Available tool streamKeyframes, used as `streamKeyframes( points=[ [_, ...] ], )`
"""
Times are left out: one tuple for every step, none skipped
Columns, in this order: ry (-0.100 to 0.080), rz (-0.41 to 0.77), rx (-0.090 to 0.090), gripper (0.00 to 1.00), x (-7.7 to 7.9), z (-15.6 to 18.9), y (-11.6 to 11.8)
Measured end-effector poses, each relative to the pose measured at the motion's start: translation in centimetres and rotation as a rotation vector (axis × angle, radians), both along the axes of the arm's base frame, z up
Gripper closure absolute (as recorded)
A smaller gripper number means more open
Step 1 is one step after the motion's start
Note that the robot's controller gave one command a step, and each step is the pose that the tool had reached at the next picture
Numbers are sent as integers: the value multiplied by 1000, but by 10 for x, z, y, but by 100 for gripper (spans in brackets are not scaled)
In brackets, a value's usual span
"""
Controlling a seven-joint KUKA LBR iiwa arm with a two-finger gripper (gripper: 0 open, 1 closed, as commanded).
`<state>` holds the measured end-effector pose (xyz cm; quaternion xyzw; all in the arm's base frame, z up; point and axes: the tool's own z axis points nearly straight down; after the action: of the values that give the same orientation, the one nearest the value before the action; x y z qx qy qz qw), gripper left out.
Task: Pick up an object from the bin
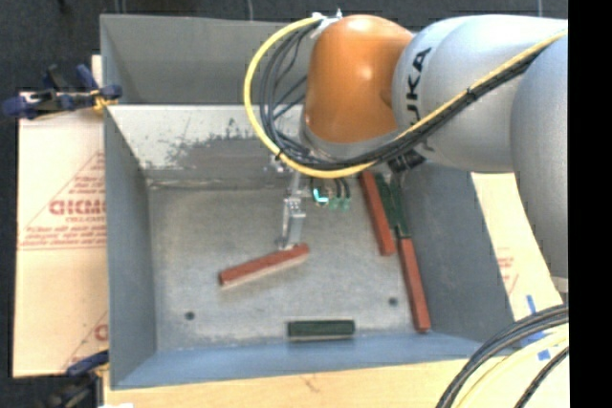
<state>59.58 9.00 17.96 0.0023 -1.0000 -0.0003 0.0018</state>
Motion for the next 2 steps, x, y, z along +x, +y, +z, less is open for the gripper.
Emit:
streamKeyframes(
  points=[
    [-8, -2, 1, 0, 2, 4, 0],
    [-15, 39, 0, 0, 3, -46, -9]
  ],
)
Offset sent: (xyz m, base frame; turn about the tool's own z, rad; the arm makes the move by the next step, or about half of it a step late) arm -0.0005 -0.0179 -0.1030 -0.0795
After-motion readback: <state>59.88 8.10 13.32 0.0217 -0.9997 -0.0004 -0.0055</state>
